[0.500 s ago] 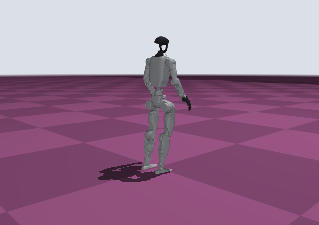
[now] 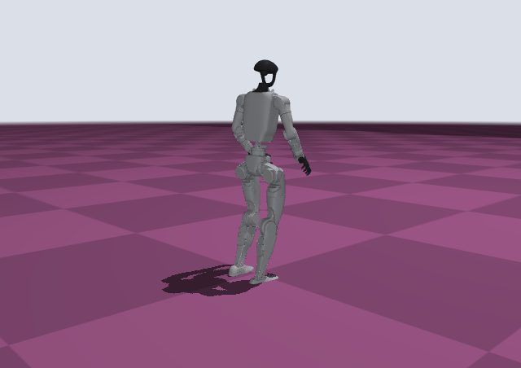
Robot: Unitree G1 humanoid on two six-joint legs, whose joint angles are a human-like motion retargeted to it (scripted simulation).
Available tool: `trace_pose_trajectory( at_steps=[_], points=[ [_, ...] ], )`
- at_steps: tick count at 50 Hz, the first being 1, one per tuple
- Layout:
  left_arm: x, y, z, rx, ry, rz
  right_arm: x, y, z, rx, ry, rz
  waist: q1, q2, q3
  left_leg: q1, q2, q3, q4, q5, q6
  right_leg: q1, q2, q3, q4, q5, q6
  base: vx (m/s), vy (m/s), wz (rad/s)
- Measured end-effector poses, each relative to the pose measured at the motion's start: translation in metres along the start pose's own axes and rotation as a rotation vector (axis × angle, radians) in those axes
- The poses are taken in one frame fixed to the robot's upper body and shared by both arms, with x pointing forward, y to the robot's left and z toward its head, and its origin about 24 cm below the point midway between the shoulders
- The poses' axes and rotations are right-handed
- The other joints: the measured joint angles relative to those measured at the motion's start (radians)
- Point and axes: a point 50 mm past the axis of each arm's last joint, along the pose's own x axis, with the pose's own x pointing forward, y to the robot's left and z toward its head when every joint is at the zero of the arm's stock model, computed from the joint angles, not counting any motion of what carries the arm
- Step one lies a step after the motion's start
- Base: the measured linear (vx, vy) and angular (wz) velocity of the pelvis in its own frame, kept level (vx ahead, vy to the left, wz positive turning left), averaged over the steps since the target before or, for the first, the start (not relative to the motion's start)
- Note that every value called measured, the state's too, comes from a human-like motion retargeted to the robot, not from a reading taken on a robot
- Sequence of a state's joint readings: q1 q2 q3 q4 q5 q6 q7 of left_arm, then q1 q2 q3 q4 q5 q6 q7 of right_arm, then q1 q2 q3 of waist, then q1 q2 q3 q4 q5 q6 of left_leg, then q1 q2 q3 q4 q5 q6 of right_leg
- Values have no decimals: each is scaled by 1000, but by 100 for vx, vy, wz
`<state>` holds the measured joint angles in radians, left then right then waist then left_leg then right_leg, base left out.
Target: Run
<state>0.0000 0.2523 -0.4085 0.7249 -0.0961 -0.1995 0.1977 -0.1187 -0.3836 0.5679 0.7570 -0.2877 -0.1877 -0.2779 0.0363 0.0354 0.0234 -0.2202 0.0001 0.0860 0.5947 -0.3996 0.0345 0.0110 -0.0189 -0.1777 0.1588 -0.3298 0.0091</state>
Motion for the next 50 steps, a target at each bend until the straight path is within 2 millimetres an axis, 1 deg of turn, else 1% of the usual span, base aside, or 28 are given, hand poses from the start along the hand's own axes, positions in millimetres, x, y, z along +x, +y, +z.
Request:
trace_pose_trajectory(
  at_steps=[4,5,7,8,10,12,13,15,18,20,21,23,25,27,28,30,32,33,35,36,38,40,42,43,45,47,48,50],
  points=[
    [2,2,17,-41,-66,29,8,-14,8,-6,-29,-51,2,4,-16,21,-11,-4,86,-39,10,-41,-25,-9,140,-100,-24,0,6,15],
    [4,3,23,-47,-86,36,9,-17,10,-1,-31,-60,-4,6,-20,44,-18,-9,76,-50,12,-61,-35,-13,201,-125,-29,0,7,12],
    [9,7,38,-56,-135,57,12,-23,13,25,-40,-78,-32,10,-20,108,-34,-22,8,-90,20,-144,-70,-28,411,-159,-43,0,7,15],
    [13,10,49,-62,-168,70,15,-27,17,44,-50,-89,-52,8,-14,141,-44,-25,-37,-117,28,-209,-98,-35,558,-162,-53,0,7,25],
    [21,16,71,-67,-234,99,17,-31,24,87,-77,-106,-97,7,-4,204,-59,-34,-128,-157,46,-334,-137,-34,808,-127,-67,0,7,41],
    [26,21,89,-70,-289,122,15,-28,28,129,-99,-104,-150,15,-1,263,-56,-55,-206,-148,46,-427,-136,-37,900,-100,-69,1,3,59],
    [29,24,100,-76,-319,134,14,-28,30,148,-110,-101,-178,21,0,293,-53,-69,-252,-120,36,-468,-128,-40,892,-91,-65,2,1,68],
    [31,26,116,-97,-372,144,9,-22,29,188,-113,-80,-231,36,-4,346,-38,-102,-323,-47,2,-518,-93,-44,769,-68,-44,3,-2,73],
    [30,21,128,-122,-429,123,-2,-10,21,232,-86,-41,-279,52,-22,404,-14,-150,-354,65,-58,-506,-21,-28,447,-9,-5,3,-4,62],
    [28,16,127,-132,-440,106,-10,-3,15,253,-64,-35,-284,59,-39,420,0,-177,-306,132,-95,-471,16,-16,323,13,-7,3,-5,30],
    [26,14,124,-142,-434,97,-12,-1,13,259,-56,-40,-278,63,-44,417,6,-188,-249,168,-112,-451,30,-13,312,11,-22,2,-5,12],
    [23,11,114,-170,-406,86,-14,0,11,264,-43,-60,-259,70,-46,391,17,-204,-91,250,-151,-408,57,-5,326,-14,-62,1,-3,0],
    [19,8,98,-194,-351,86,-12,-4,11,246,-41,-89,-221,73,-33,322,22,-196,136,343,-186,-364,75,5,369,-68,-112,0,0,0],
    [15,6,77,-209,-273,90,-4,-12,16,200,-57,-118,-170,60,-15,208,38,-147,366,340,-156,-311,75,20,391,-128,-143,0,0,0],
    [12,5,65,-211,-228,91,0,-16,20,171,-73,-130,-143,50,-7,143,50,-116,459,296,-121,-279,69,30,385,-149,-146,0,0,0],
    [4,3,39,-209,-136,90,9,-26,30,116,-114,-155,-85,25,3,12,67,-59,557,177,-44,-203,55,55,341,-168,-132,-1,-1,-13],
    [-7,6,13,-204,-52,96,16,-38,42,85,-160,-186,-25,4,7,-94,56,-22,494,103,-6,-120,45,87,261,-145,-100,-1,1,-42],
    [-14,7,0,-205,-10,101,19,-43,47,82,-180,-202,1,-4,5,-133,46,-8,416,85,0,-78,40,101,221,-127,-80,0,2,-51],
    [-29,11,-25,-213,69,117,22,-54,58,87,-224,-234,47,-15,-2,-187,25,15,190,89,-3,2,32,120,143,-88,-41,1,3,-53],
    [-36,14,-35,-216,101,128,23,-58,63,91,-244,-245,66,-17,-7,-198,11,14,48,110,-12,39,28,124,108,-74,-24,2,4,-50],
    [-48,18,-50,-214,151,147,24,-65,71,100,-274,-263,97,-19,-18,-202,-17,3,-198,144,-27,108,20,132,61,-58,3,2,5,-39],
    [-54,22,-57,-194,173,154,24,-66,74,108,-283,-264,114,-26,-34,-193,-41,-7,-278,154,-15,154,5,143,75,-63,20,2,6,-14],
    [-50,23,-55,-156,165,157,23,-60,70,115,-268,-247,110,-47,-53,-176,-72,-8,-207,139,25,169,-24,157,165,-53,41,2,6,16],
    [-46,24,-51,-134,153,162,21,-54,66,120,-251,-231,101,-59,-62,-163,-89,-9,-163,119,48,162,-41,161,238,-28,58,2,6,36],
    [-30,24,-34,-87,103,182,19,-40,58,138,-208,-192,67,-79,-75,-125,-125,-17,-106,64,96,91,-76,160,473,69,91,0,6,47],
    [-10,25,-5,-54,14,216,15,-26,48,152,-163,-156,17,-76,-72,-56,-139,-36,-110,13,122,-41,-110,132,746,141,79,-1,5,45],
    [1,26,12,-47,-36,233,13,-21,43,158,-143,-144,-12,-65,-66,-11,-136,-47,-132,-4,123,-111,-122,113,849,133,56,-2,5,44],
    [19,30,47,-54,-132,262,8,-14,33,173,-105,-120,-76,-35,-54,92,-116,-70,-210,-8,103,-243,-127,69,948,72,12,-2,3,49]
  ],
)
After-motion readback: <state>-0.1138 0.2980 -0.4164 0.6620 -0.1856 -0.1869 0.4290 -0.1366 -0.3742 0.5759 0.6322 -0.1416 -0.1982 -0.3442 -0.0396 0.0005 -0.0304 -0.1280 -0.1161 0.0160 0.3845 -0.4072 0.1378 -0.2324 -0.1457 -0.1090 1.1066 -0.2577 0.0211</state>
